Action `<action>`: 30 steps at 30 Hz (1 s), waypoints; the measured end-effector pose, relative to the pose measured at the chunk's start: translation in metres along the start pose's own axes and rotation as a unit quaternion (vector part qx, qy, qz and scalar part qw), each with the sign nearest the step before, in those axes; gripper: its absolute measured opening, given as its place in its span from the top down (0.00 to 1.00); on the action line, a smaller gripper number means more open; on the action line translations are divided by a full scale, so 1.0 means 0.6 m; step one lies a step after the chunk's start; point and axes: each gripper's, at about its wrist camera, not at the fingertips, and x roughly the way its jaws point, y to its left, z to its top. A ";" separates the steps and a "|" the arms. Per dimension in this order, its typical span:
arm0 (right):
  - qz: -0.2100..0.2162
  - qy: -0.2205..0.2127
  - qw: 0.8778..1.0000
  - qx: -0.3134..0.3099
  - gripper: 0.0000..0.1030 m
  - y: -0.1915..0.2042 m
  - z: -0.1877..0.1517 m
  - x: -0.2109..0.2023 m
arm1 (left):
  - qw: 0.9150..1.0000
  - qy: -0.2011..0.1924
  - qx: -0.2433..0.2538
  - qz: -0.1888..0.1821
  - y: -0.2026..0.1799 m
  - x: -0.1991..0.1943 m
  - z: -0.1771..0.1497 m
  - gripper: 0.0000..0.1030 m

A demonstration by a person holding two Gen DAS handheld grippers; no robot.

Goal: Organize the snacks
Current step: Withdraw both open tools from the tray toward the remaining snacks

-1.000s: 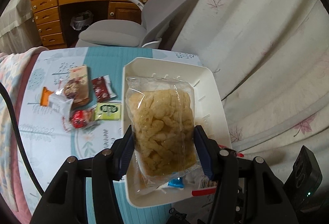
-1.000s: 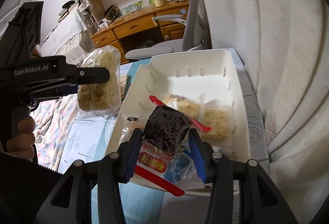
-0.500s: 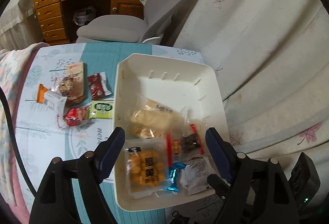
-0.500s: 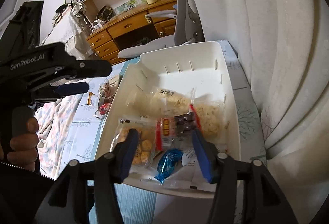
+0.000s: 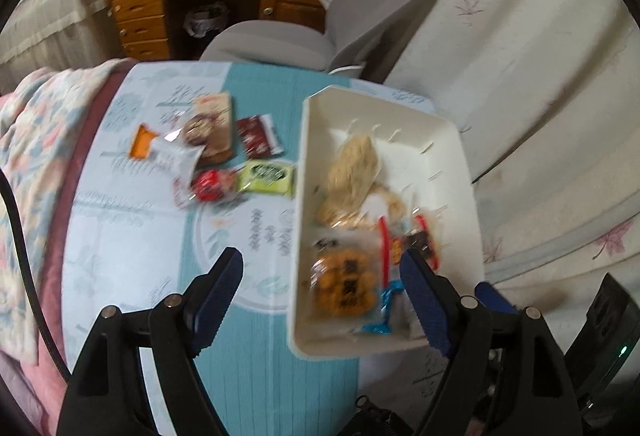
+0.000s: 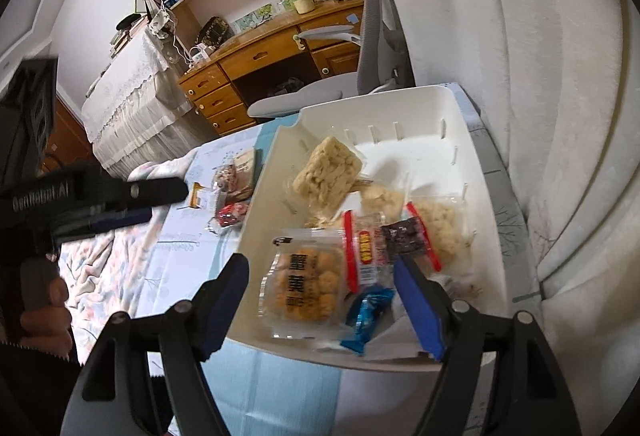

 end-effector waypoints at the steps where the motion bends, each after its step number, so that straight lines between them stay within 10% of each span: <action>1: 0.003 0.000 1.000 0.003 0.27 0.006 -0.003 0.001 | 1.000 0.003 -0.003 0.005 0.012 -0.006 -0.010 0.23; 15: 0.020 0.017 1.000 -0.003 0.26 0.121 -0.030 0.027 | 1.000 0.003 -0.011 0.009 0.139 -0.067 -0.086 0.23; 30: -0.002 0.036 0.996 0.076 0.26 0.257 -0.043 0.099 | 1.000 0.007 0.026 0.011 0.346 -0.090 -0.049 0.23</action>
